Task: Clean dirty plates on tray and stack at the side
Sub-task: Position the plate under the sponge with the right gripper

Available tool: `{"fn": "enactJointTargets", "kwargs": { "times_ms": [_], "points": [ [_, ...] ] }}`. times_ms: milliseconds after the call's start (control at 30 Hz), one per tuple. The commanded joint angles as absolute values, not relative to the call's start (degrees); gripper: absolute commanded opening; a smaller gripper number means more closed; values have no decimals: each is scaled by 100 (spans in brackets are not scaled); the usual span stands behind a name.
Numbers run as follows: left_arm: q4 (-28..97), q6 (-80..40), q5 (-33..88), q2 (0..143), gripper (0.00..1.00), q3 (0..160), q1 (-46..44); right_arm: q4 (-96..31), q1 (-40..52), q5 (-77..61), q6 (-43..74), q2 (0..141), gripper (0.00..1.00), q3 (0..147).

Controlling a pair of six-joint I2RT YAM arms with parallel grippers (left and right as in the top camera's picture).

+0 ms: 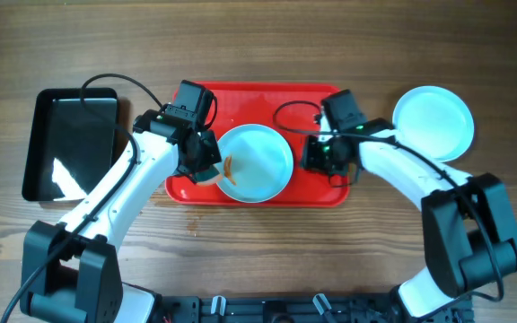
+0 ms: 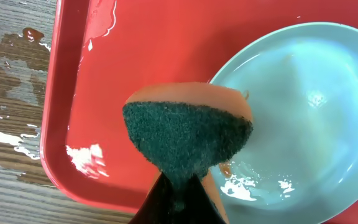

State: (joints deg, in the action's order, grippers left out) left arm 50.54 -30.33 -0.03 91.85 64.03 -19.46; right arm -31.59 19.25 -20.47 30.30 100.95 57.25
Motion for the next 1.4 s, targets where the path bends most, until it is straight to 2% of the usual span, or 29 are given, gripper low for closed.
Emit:
{"fn": "enactJointTargets", "kwargs": {
  "times_ms": [0,100,167,400,733,1000,1133,1300,1367],
  "points": [
    [5037,-3083,62,9227,5,6473,-1920,-3400,1551,-2200,2523,10180,19,5889],
    [5039,-3083,62,9227,5,6473,-1920,-3756,1295,-1831,2484,10180,7,5874],
    [5037,-3085,64,9227,5,6473,-1920,-3774,1267,-1708,2482,10180,4,5819],
    [5039,-3085,64,9227,4,6473,-1922,-3715,1278,-587,2991,10180,4,5500],
    [5039,-3083,64,9227,5,6473,-1920,-3789,1221,-163,3061,10180,4,5408],
    [5039,-3083,64,9227,5,6473,-1922,-3852,639,-128,2744,10180,4,5428],
    [5030,-3083,64,9227,5,6473,-1922,-3844,355,-508,2303,10180,4,5505],
    [4921,-3085,161,9227,4,6473,-1922,-3776,279,-1922,1769,10180,4,5642],
    [4890,-3085,261,9227,4,6473,-1922,-3618,364,-2902,1459,10180,6,5642]
  ]
}}
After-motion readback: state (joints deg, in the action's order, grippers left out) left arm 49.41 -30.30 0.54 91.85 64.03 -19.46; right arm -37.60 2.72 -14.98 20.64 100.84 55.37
